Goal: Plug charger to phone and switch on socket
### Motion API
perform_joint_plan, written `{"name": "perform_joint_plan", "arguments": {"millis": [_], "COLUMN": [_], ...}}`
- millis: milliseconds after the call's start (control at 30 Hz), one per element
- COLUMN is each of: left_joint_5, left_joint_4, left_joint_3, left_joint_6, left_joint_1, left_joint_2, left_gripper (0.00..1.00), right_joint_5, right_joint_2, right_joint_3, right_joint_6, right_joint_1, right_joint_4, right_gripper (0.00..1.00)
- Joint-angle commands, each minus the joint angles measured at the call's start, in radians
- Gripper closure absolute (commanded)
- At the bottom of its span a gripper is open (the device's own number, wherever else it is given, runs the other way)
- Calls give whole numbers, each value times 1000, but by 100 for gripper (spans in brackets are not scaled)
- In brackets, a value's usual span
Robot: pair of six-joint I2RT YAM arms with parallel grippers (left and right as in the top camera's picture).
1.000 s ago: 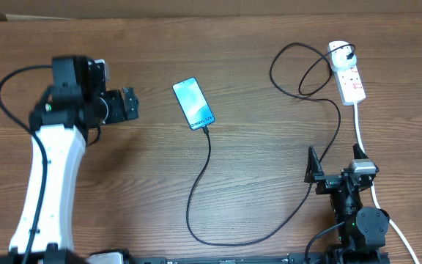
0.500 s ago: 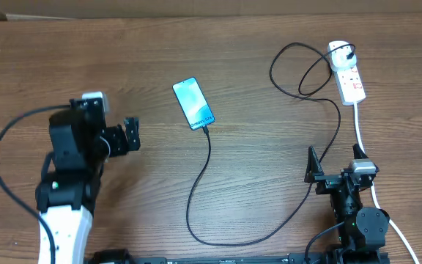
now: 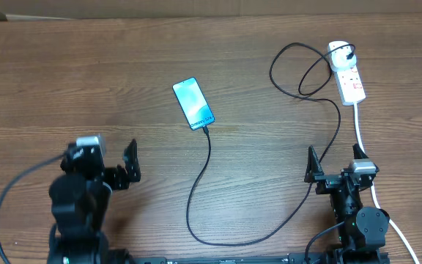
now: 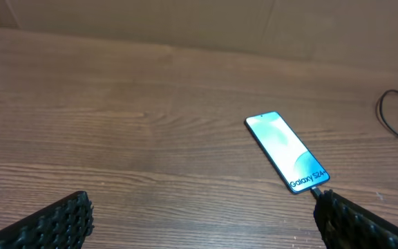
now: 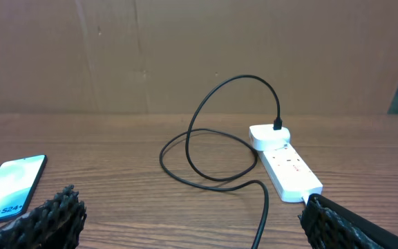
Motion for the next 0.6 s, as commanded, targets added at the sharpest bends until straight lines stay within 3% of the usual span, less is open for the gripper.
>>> {"name": "perform_joint_plan", "arguments": {"millis": [0, 167, 367, 567], "left_joint_5": [-21, -23, -23, -23], "left_joint_4": [8, 9, 40, 197], "left_joint_3": [-98, -197, -225, -350], "left_joint_6": [21, 18, 13, 11], "left_joint_1": [5, 5, 5, 4], "left_joint_2": [-146, -343, -370, -431], "left_gripper": [1, 0, 0, 0], "right_joint_5": [3, 3, 3, 3], "right_joint_2": [-9, -9, -9, -9], "right_joint_3": [-11, -11, -11, -11], "right_joint_6": [2, 2, 2, 2], "right_joint_1": [-5, -5, -5, -5], "right_joint_4": [6, 6, 6, 6], "right_gripper": [0, 0, 0, 0]}}
